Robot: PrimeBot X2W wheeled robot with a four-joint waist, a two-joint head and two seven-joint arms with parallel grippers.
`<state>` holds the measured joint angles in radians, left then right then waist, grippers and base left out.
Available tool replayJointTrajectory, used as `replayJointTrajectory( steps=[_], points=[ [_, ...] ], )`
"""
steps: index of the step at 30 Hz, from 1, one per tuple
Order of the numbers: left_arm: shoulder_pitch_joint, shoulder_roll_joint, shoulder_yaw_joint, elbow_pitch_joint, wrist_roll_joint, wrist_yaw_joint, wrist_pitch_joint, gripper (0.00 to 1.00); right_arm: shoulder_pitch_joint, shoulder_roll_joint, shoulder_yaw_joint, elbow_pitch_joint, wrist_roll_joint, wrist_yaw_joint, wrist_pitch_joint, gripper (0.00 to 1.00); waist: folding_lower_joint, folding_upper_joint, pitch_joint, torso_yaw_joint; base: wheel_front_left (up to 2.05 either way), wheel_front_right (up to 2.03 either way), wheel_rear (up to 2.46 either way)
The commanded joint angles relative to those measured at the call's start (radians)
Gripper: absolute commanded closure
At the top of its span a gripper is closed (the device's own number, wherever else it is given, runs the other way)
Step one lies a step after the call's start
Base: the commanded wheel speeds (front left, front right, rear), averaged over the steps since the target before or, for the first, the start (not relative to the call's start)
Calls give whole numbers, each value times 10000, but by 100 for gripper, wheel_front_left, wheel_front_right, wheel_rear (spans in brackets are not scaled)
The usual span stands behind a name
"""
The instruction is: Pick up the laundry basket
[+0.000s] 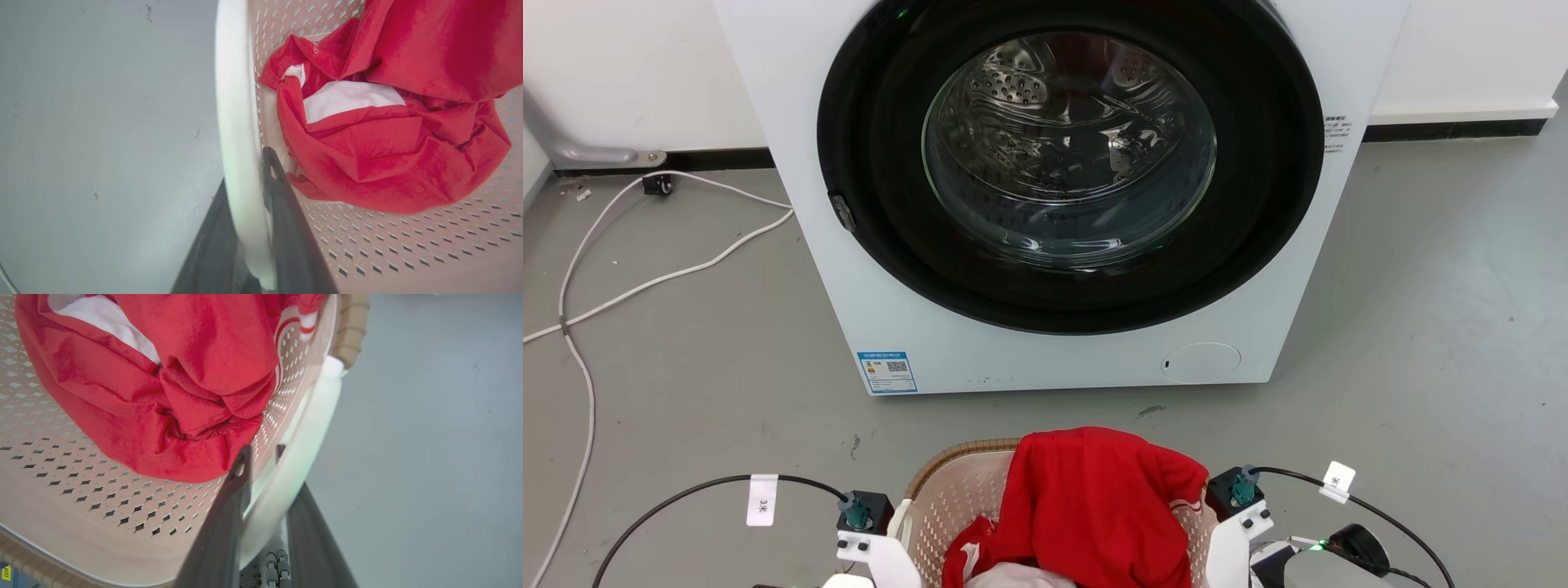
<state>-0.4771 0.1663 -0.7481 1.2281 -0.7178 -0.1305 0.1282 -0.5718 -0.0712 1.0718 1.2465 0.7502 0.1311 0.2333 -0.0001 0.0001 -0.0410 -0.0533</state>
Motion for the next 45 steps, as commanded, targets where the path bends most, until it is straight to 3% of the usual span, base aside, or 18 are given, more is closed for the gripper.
replayJointTrajectory(
  steps=[1, 45],
  points=[
    [-116, -18, -100, -37, -62, 11, -117, 100, -17, -36, 130, 9, 28, -7, -37, 100, 1, -1, 1, 4, 0, 0, 0],
    [-428, 56, -1268, 205, -1461, 9, -502, 100, -333, -1, 1424, 211, 1173, -7, -377, 100, 1, -1, 120, -23, 0, 0, 0]
  ],
)
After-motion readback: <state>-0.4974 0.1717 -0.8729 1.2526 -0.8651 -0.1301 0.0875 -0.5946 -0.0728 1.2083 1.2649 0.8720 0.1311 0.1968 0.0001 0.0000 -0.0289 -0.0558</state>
